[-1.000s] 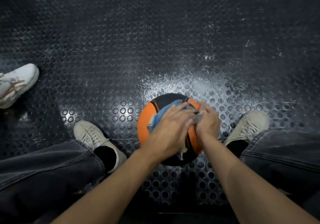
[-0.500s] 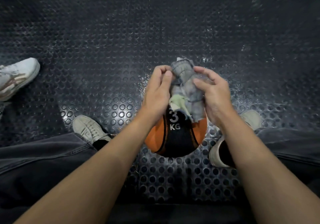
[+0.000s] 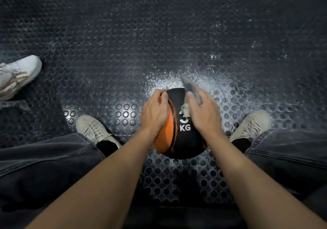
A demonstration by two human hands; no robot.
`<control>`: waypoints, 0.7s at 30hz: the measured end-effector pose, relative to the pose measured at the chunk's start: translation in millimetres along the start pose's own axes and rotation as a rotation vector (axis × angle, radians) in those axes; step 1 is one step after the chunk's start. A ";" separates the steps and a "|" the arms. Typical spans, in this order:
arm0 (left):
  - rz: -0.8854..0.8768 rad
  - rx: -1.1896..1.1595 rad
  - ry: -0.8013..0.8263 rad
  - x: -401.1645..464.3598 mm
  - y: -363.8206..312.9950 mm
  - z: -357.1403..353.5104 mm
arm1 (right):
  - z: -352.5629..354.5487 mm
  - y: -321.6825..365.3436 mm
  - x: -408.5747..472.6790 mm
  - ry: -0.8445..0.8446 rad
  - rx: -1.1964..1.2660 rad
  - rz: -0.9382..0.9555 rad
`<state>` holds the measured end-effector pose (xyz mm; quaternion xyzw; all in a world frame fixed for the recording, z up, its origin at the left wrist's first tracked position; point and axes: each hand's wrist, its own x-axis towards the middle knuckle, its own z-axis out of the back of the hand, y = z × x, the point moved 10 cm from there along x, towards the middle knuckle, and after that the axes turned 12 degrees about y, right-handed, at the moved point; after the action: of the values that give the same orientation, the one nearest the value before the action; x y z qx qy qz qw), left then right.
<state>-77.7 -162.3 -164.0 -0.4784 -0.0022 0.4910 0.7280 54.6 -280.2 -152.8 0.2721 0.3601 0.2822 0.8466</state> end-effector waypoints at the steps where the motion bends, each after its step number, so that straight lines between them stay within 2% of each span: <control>1: 0.001 0.008 0.002 0.7 -1.9 -0.4 | 3.5 -11.6 0.7 -0.023 0.141 -0.067; 5: -0.003 -0.010 -0.017 1.2 -2.4 2.1 | 2.0 -90.1 -12.4 -0.110 0.631 -0.496; 7: 0.017 -0.028 -0.024 1.5 1.5 3.9 | -5.9 -111.7 -32.1 -0.139 0.776 -0.684; 8: 0.028 -0.030 -0.026 2.6 3.2 4.4 | -6.3 -110.3 -40.0 -0.171 0.782 -0.709; 9: 0.036 -0.030 -0.028 3.6 4.5 4.9 | -4.7 -101.3 -44.4 -0.223 0.741 -0.670; 10: 0.045 -0.029 -0.029 5.2 4.9 5.4 | 1.5 -83.7 -45.4 -0.293 0.671 -0.554; 13: 0.092 -0.048 -0.040 12.5 11.9 8.9 | 2.1 -8.7 -59.7 -0.393 0.305 -0.013; 14: 0.092 -0.062 -0.046 14.5 15.3 10.8 | -11.5 3.2 -64.8 -0.385 0.182 0.079; 15: 0.083 -0.077 -0.045 15.7 18.4 11.6 | -22.8 4.4 -68.7 -0.401 0.094 0.101; 17: 0.045 -0.086 -0.034 13.3 20.7 11.2 | -34.9 -4.6 -74.0 -0.448 0.087 0.063; 21: -0.014 -0.055 -0.023 9.1 16.8 8.3 | -25.1 -25.1 -77.4 -0.533 0.449 -0.153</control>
<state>-88.9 -149.0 -175.5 -0.4924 -0.0273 0.4913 0.7179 -2.5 -343.3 -149.1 0.4876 0.1989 0.0508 0.8486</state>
